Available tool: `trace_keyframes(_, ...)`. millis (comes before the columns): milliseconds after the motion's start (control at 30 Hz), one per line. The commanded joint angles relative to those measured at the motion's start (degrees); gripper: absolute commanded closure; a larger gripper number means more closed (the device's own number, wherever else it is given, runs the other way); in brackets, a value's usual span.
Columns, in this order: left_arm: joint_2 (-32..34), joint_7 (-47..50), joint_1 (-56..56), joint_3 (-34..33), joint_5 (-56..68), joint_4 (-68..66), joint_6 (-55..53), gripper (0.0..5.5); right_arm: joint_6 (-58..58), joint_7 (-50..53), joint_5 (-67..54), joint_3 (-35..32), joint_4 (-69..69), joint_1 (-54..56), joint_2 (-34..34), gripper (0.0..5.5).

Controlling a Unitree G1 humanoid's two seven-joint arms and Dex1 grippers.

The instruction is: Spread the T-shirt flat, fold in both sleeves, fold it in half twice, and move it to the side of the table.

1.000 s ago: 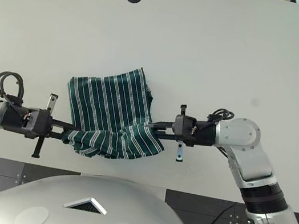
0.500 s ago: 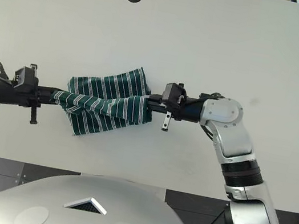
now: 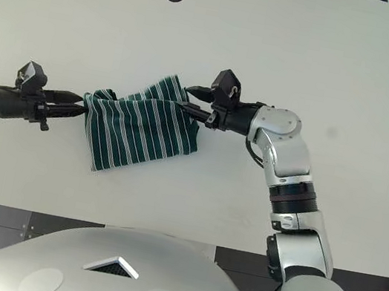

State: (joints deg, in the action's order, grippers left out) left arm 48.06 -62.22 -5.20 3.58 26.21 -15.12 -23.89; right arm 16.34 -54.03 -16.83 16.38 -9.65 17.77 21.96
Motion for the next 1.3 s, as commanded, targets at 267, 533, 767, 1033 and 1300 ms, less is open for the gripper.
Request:
trace_keyframes(267,-5.7,14.88,-10.99,-10.16,-0.36,-13.14,-12.46,3.86,-17.73,4.36,2.51,-1.8,4.48,0.27,-7.55,2.1)
trace_keyframes(533,-11.94,23.81,-10.08,-20.09,3.4,-4.48,-10.31,3.86,-36.2,3.45,16.84,9.64,3.43,-3.39,-7.2,2.1)
trace_keyframes(767,-21.91,29.99,0.62,-21.36,4.89,15.88,-3.52,3.86,-32.48,19.67,37.69,14.83,-14.73,2.49,-9.99,2.1)
trace_keyframes(1033,-31.42,35.72,6.03,-24.01,12.35,25.66,-3.22,3.86,-28.27,4.1,49.26,13.03,-24.51,16.68,20.61,2.1)
trace_keyframes(1300,-32.54,37.22,5.85,-24.37,11.39,24.97,-0.48,3.86,-24.01,0.52,54.12,12.57,-57.9,37.24,31.54,2.1)
